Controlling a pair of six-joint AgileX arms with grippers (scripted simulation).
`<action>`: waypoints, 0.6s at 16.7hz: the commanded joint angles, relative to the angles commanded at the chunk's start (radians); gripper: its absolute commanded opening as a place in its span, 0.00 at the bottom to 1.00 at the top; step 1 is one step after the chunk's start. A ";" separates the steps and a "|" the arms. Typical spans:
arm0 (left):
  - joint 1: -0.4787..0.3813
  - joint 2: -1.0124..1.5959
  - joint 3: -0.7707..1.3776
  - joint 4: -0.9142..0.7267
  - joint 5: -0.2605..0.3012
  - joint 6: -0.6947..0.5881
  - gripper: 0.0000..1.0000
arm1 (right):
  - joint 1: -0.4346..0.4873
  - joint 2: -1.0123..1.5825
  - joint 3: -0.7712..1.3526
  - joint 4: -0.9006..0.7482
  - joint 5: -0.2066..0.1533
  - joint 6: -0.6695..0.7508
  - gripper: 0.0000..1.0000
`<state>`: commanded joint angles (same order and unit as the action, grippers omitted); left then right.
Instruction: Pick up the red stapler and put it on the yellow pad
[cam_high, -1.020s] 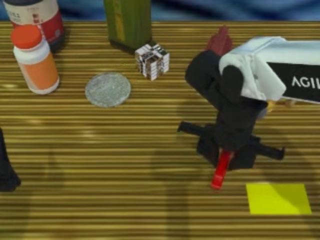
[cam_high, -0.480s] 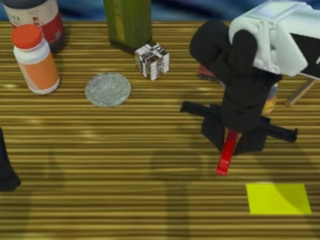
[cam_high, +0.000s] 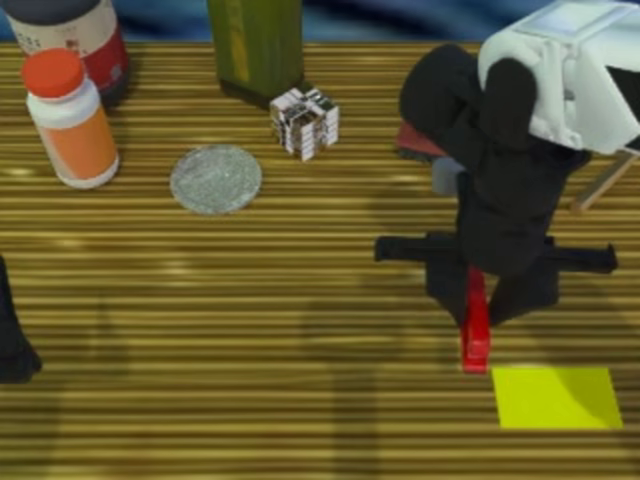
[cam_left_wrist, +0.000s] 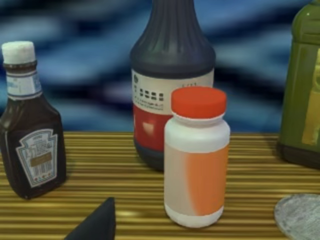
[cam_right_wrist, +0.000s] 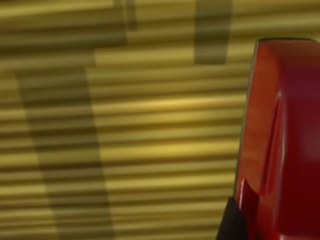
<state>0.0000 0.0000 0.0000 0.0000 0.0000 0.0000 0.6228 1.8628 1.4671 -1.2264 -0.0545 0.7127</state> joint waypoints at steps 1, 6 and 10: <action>0.000 0.000 0.000 0.000 0.000 0.000 1.00 | -0.007 -0.012 -0.012 -0.012 -0.010 -0.083 0.00; 0.000 0.000 0.000 0.000 0.000 0.000 1.00 | -0.051 -0.076 -0.092 -0.061 -0.044 -0.606 0.00; 0.000 0.000 0.000 0.000 0.000 0.000 1.00 | -0.096 -0.133 -0.169 -0.063 -0.041 -1.071 0.00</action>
<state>0.0000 0.0000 0.0000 0.0000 0.0000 0.0000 0.5269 1.7297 1.2978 -1.2895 -0.0955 -0.3580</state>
